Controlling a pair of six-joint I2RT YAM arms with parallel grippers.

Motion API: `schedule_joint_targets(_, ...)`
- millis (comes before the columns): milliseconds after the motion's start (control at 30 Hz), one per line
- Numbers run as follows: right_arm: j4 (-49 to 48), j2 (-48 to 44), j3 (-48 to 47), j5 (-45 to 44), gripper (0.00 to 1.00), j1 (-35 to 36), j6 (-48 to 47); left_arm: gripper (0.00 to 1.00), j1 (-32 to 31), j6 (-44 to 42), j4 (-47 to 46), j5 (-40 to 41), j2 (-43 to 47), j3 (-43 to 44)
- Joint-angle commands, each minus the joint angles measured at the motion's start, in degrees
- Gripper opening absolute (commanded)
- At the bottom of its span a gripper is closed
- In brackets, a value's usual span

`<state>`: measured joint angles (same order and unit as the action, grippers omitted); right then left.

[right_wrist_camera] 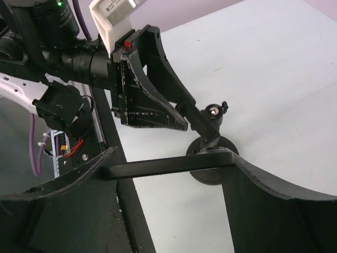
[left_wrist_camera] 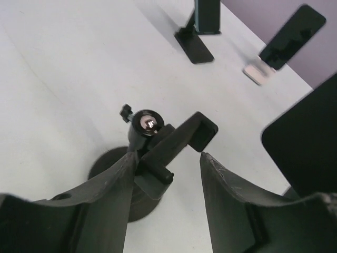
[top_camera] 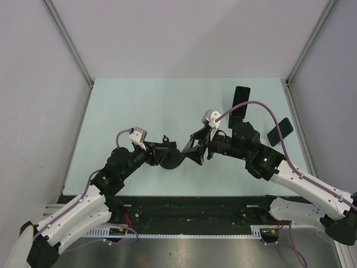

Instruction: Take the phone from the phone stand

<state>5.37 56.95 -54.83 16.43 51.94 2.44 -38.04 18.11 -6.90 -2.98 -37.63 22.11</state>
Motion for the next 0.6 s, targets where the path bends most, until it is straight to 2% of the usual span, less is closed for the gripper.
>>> schedule_joint_targets(0,-2.03,-3.33,-1.16,0.72,0.0,0.79,1.25,0.63,0.51,0.88,1.62,4.56,3.26,2.41)
schedule_joint_targets(67,-1.24,-4.82,-1.16,-0.33,0.0,0.97,1.52,0.7,0.51,0.61,2.76,5.0,4.84,3.12)
schedule_joint_targets(100,-0.8,-5.26,-1.16,-0.69,0.0,0.97,1.43,0.76,0.51,0.61,2.76,5.27,5.54,3.12)
schedule_joint_targets(200,0.34,-6.67,-1.16,-2.27,0.0,0.88,1.96,0.82,0.51,0.88,3.03,6.06,7.83,2.94)
schedule_joint_targets(400,2.1,-9.04,-1.42,-7.81,0.0,0.79,5.02,0.94,0.51,-0.17,3.82,6.5,10.46,3.99)
schedule_joint_targets(567,5.96,-9.58,-3.79,-16.24,0.0,0.62,9.16,0.99,0.51,-4.39,4.7,3.69,10.73,7.33)
